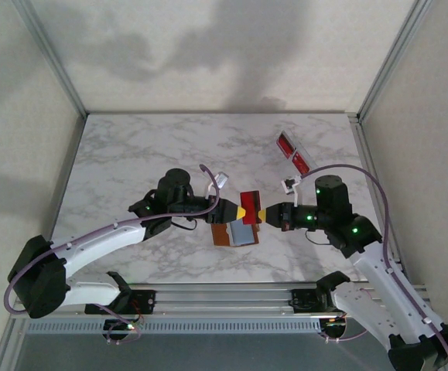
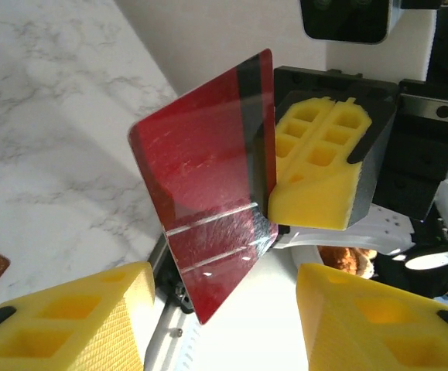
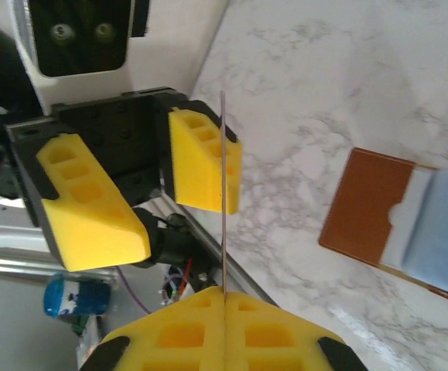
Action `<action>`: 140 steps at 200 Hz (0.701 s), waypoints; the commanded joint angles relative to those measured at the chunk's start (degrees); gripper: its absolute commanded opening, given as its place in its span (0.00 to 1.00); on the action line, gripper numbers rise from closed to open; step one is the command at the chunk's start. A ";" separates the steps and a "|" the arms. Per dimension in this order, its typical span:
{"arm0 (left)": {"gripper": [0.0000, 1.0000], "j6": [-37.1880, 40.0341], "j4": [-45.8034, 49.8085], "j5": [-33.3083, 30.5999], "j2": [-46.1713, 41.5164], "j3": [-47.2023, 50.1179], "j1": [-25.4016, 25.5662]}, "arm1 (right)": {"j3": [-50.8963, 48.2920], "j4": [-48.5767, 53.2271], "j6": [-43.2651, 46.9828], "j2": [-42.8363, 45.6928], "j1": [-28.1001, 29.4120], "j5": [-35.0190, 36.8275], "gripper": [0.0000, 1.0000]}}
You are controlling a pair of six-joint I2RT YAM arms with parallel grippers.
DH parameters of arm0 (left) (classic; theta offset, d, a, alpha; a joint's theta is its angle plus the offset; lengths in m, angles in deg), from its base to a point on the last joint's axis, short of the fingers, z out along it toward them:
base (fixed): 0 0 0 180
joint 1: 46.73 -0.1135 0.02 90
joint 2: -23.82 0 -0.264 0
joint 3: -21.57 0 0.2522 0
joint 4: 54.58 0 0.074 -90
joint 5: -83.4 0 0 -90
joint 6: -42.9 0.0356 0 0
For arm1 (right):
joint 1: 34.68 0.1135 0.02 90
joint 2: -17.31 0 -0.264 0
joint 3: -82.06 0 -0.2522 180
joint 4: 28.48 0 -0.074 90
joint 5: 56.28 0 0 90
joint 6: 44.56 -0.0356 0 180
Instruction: Put the credit cards into the card holder
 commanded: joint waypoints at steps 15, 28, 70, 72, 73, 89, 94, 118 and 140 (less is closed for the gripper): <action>0.50 -3.29 -8.48 3.53 -1.21 1.91 0.26 | -1.23 -5.24 -3.11 -0.12 0.26 -6.01 0.00; 0.49 -3.81 -8.98 3.61 -0.87 1.67 0.26 | -1.83 -6.61 -4.12 -0.14 0.32 -7.19 0.00; 0.05 -4.21 -10.77 3.14 -2.76 2.85 0.17 | -3.69 -9.60 -6.57 -0.36 0.33 -6.93 0.02; 0.04 -4.09 -10.45 3.09 -2.79 2.78 0.13 | -3.80 -9.60 -6.57 -0.31 0.28 -6.84 0.07; 0.03 -4.07 -10.27 3.03 -2.79 2.73 0.10 | -3.83 -9.60 -6.62 -0.30 0.31 -6.74 0.10; 0.00 -2.35 -6.16 1.43 -2.73 2.19 -0.05 | -4.55 -9.06 -6.38 -0.34 0.29 -4.94 0.38; 0.00 -1.93 -5.54 0.95 -2.63 2.30 -0.09 | -4.75 -8.65 -6.04 -0.52 0.24 -4.39 0.44; 0.00 -0.22 0.01 -1.24 -1.11 3.41 -0.52 | -4.05 -2.30 -1.56 -2.49 0.26 0.62 0.55; 0.01 1.78 7.04 -5.43 0.89 3.55 -1.04 | -4.52 0.85 1.05 -4.74 0.28 6.94 0.59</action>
